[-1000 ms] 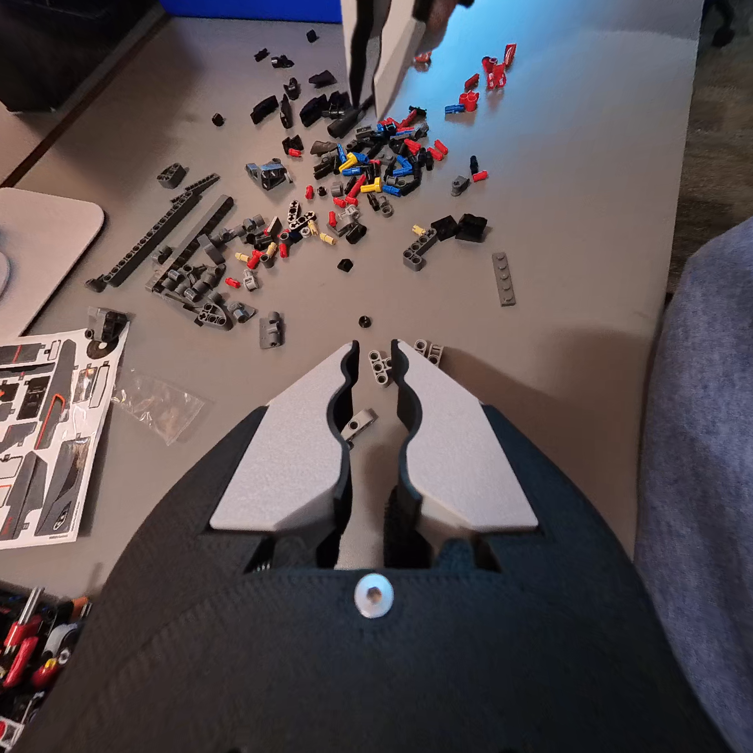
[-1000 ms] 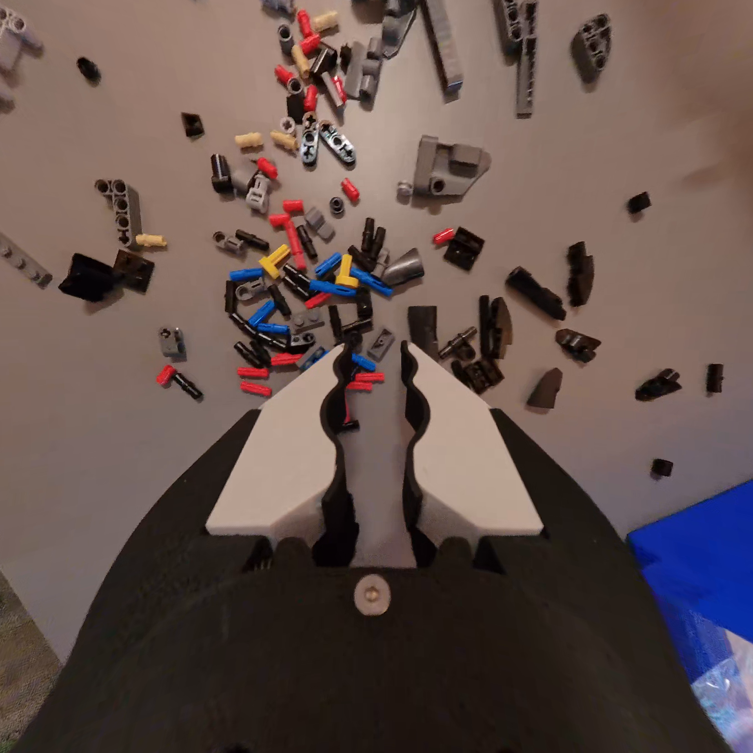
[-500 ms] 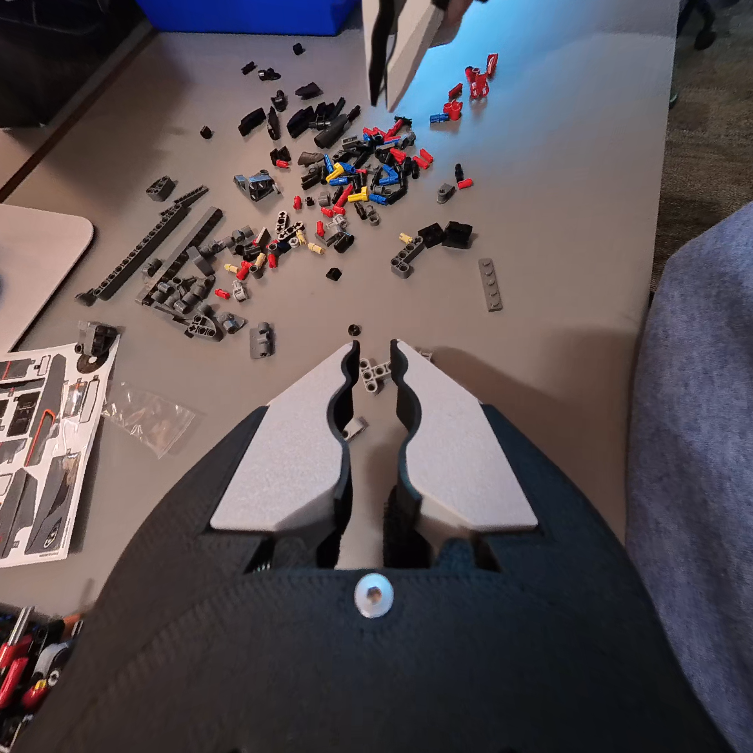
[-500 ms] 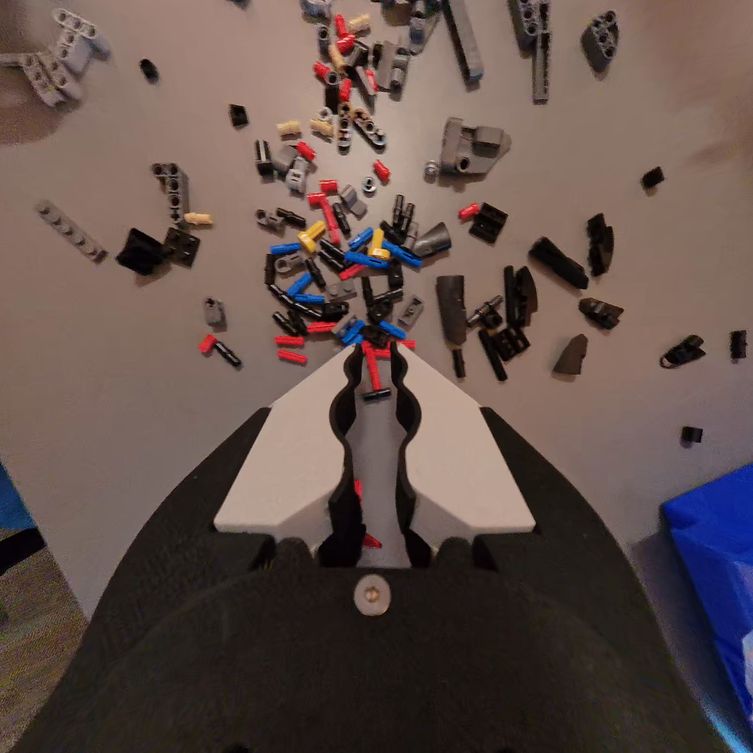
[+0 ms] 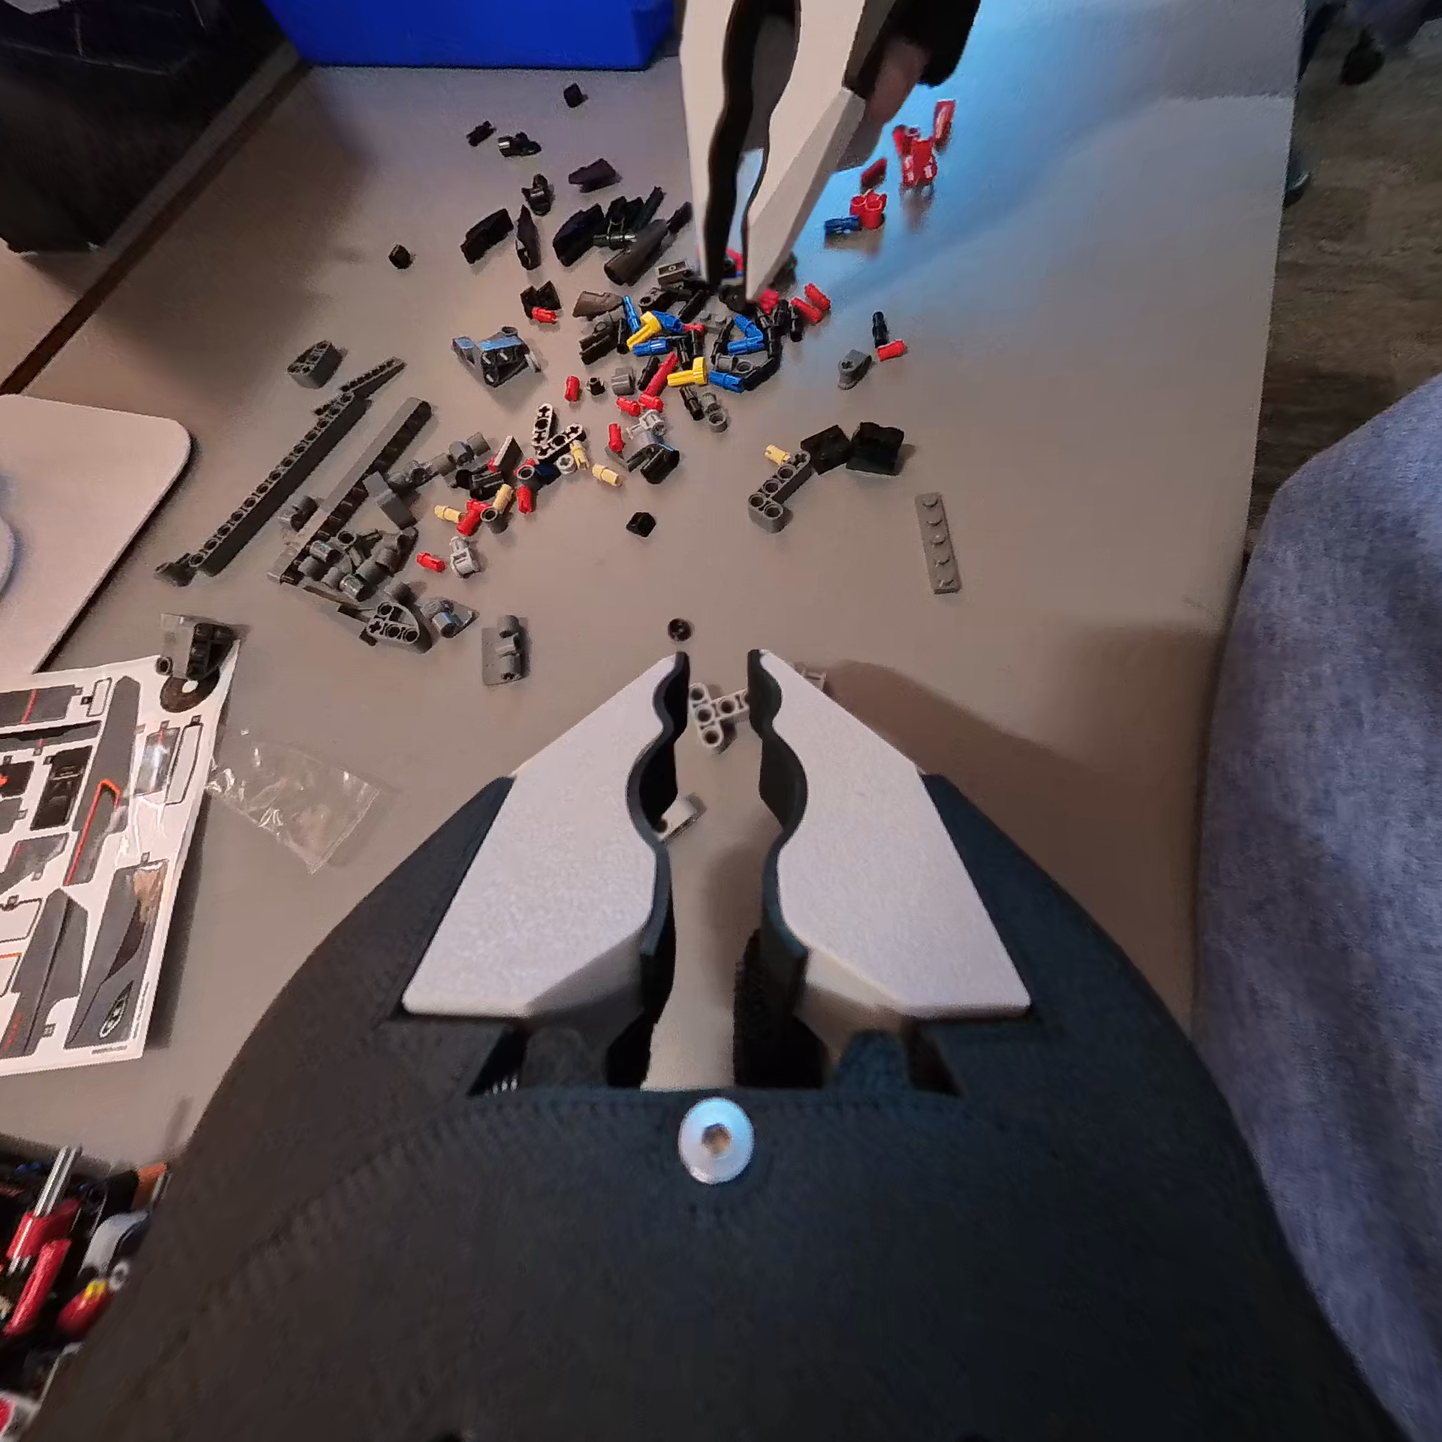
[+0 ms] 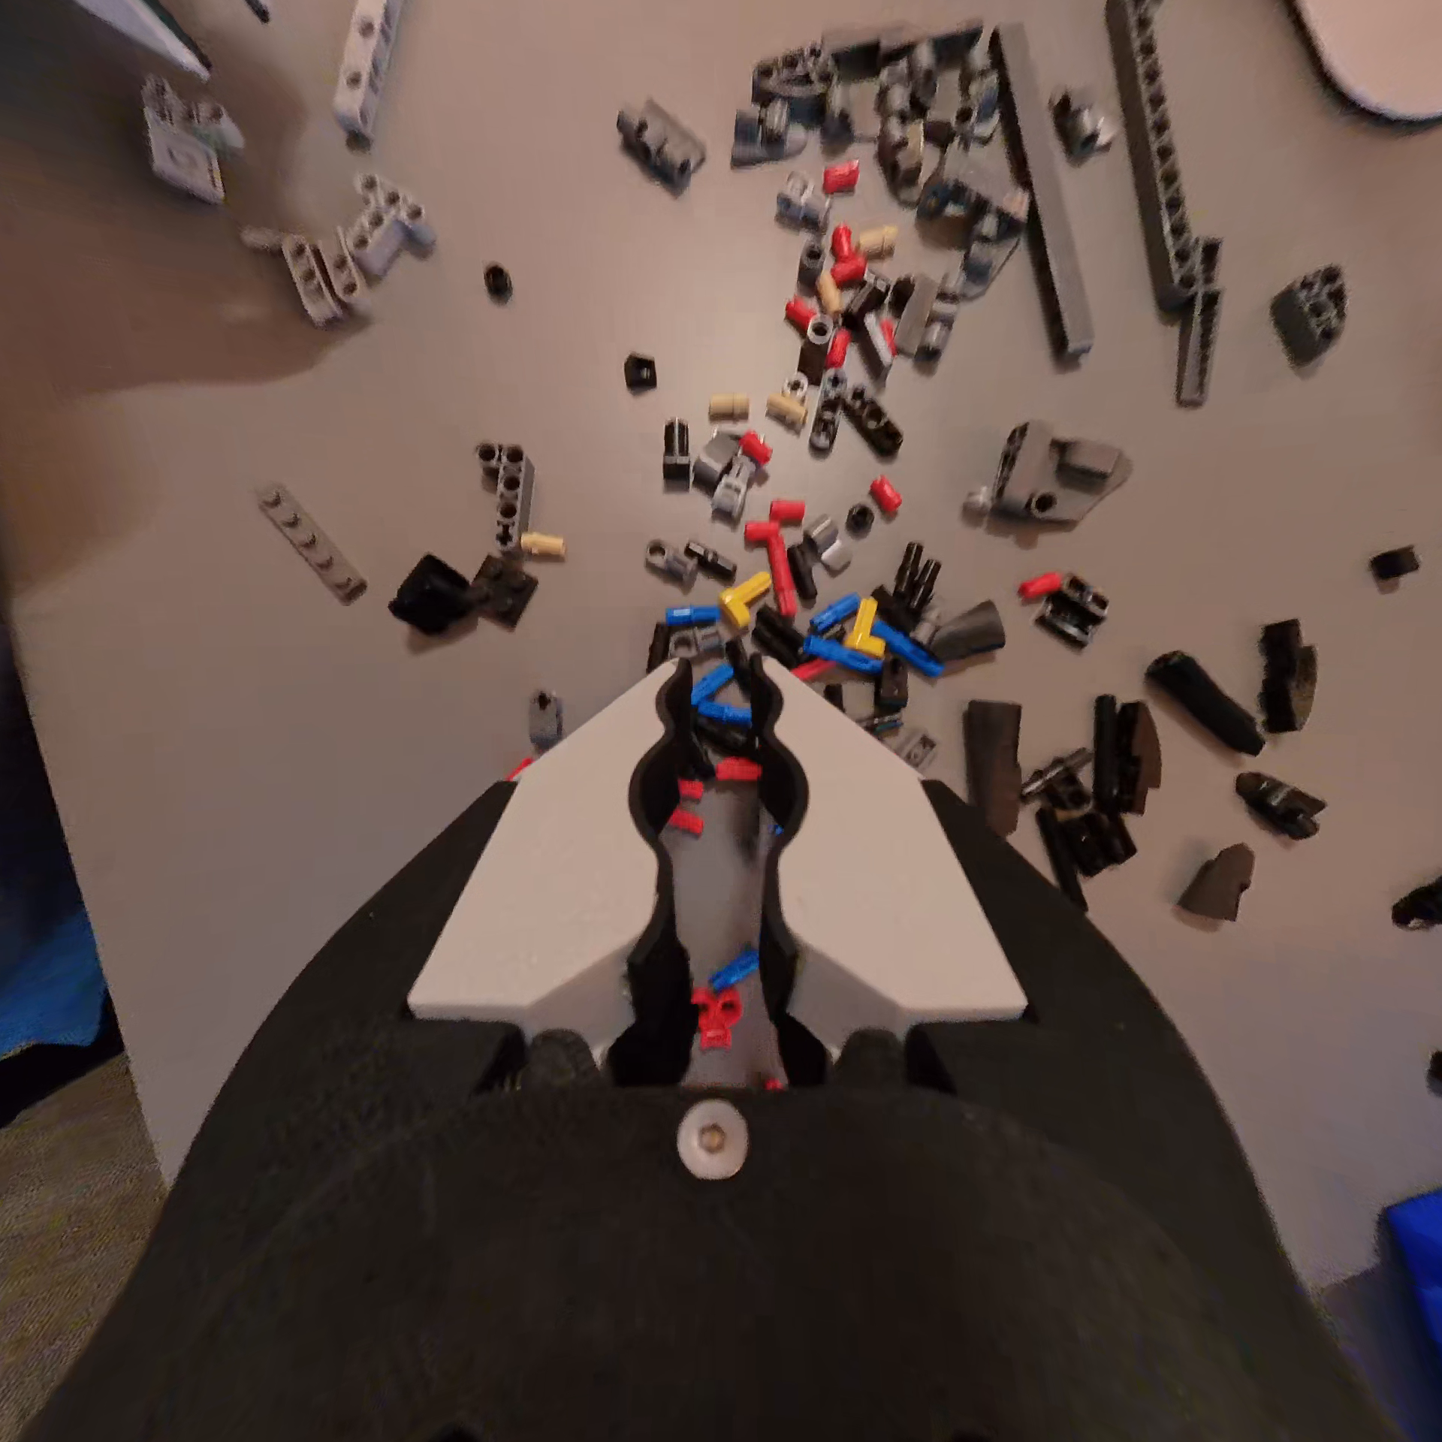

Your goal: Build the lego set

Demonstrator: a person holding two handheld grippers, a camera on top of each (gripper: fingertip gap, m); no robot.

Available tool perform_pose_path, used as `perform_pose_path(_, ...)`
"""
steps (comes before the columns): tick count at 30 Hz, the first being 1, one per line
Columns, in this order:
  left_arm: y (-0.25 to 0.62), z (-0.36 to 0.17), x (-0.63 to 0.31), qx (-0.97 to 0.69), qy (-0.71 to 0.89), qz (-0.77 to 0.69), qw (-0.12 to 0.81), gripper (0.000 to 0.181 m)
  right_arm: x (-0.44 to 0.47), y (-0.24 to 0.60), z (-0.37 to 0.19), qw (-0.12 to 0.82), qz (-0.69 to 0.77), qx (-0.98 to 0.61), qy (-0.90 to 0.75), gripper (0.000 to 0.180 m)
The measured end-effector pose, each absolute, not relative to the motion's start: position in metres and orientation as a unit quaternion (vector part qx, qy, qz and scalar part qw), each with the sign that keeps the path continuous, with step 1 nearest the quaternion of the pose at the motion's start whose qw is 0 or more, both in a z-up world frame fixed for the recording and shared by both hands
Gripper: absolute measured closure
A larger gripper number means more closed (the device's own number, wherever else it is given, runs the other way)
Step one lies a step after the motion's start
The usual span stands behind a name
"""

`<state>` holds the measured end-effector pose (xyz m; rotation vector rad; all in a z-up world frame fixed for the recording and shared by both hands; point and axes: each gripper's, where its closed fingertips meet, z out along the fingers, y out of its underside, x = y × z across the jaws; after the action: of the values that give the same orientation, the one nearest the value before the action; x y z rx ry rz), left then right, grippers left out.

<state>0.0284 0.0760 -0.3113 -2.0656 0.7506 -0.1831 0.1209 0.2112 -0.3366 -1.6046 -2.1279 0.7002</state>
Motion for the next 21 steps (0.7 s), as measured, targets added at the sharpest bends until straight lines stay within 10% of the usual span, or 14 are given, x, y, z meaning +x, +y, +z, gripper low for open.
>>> perform_pose_path(21,0.071,-0.311,0.005,-0.842,0.271,-0.072,0.460,0.168,0.091,0.211,-0.345,0.165,0.232,-0.544,-0.789,0.164)
